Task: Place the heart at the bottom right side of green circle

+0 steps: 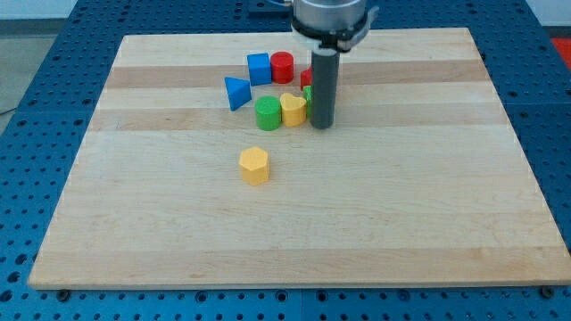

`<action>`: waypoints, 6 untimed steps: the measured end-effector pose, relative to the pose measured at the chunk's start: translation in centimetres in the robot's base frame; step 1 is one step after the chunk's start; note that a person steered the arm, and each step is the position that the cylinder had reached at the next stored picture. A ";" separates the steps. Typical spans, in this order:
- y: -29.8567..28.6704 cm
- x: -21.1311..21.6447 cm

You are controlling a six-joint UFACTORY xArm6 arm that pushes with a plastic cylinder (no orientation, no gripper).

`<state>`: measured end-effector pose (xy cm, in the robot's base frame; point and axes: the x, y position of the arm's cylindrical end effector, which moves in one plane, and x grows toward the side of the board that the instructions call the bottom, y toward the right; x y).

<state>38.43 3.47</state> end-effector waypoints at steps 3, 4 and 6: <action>-6.7 -2.2; -7.7 -3.8; -7.9 3.2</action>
